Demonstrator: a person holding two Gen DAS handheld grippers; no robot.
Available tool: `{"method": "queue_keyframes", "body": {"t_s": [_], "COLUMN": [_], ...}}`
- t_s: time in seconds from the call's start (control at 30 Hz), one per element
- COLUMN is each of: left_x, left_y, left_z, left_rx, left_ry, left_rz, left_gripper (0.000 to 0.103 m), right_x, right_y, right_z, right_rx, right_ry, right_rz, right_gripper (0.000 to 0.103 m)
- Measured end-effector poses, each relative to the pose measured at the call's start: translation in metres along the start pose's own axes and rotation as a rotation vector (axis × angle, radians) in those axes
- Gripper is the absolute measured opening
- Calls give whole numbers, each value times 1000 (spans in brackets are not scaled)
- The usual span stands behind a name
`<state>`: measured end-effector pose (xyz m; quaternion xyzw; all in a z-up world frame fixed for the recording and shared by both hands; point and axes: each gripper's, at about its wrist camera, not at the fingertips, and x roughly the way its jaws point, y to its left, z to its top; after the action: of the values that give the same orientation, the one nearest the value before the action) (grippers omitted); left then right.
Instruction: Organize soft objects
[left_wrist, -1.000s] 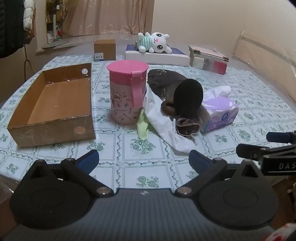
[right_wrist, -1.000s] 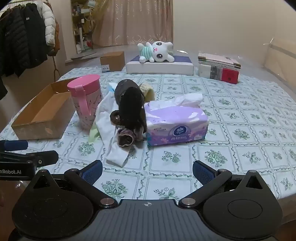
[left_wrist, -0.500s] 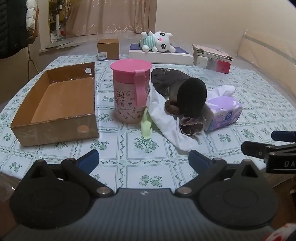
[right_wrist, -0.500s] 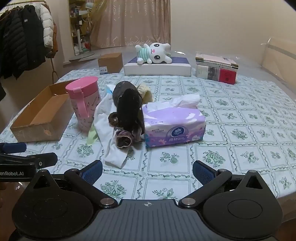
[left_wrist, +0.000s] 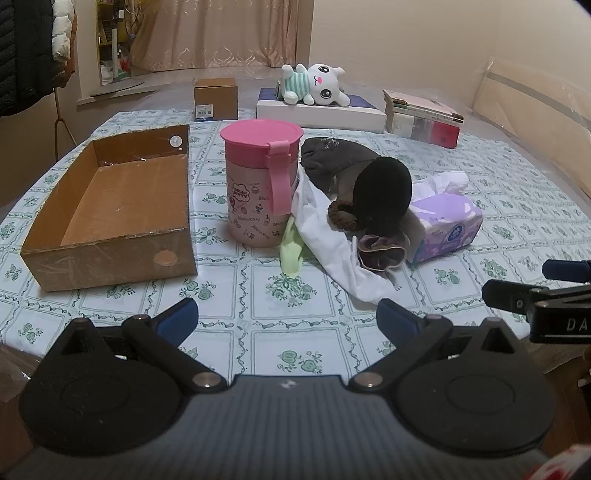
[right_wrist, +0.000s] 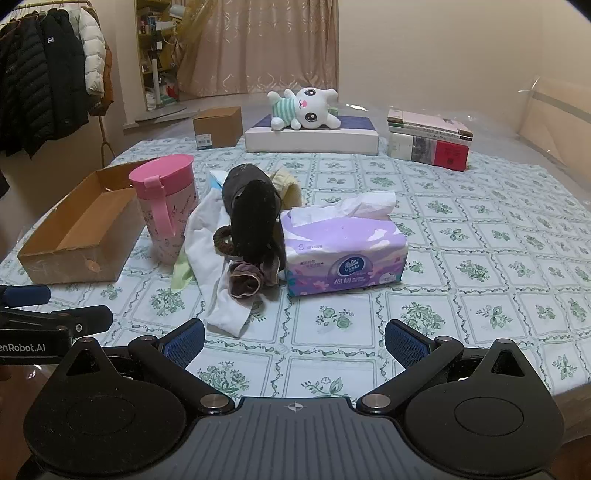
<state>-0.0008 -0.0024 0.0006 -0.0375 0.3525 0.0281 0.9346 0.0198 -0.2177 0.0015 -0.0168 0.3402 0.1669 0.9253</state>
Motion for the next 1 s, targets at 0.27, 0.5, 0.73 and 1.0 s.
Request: {"method": "queue_keyframes", "body": {"t_s": [0.27, 0.5, 0.73, 1.0], "left_x": [-1, -1, -3, -4], "left_y": [1, 1, 0, 1], "left_z": [1, 2, 5, 5], "left_rx": [-2, -2, -4, -7], "left_ry": [-2, -2, -7, -9], "left_rz": [0, -1, -4, -7], "left_gripper": [102, 102, 102, 102], "right_x": [-1, -2, -2, -2], "right_y": [0, 2, 2, 2], "right_z": [2, 3, 3, 4], "right_rx": [-3, -12, -16, -16], "right_ry": [-3, -10, -11, -14], "right_rz": [-3, -8, -9, -13], "right_gripper": [103, 103, 103, 103]}}
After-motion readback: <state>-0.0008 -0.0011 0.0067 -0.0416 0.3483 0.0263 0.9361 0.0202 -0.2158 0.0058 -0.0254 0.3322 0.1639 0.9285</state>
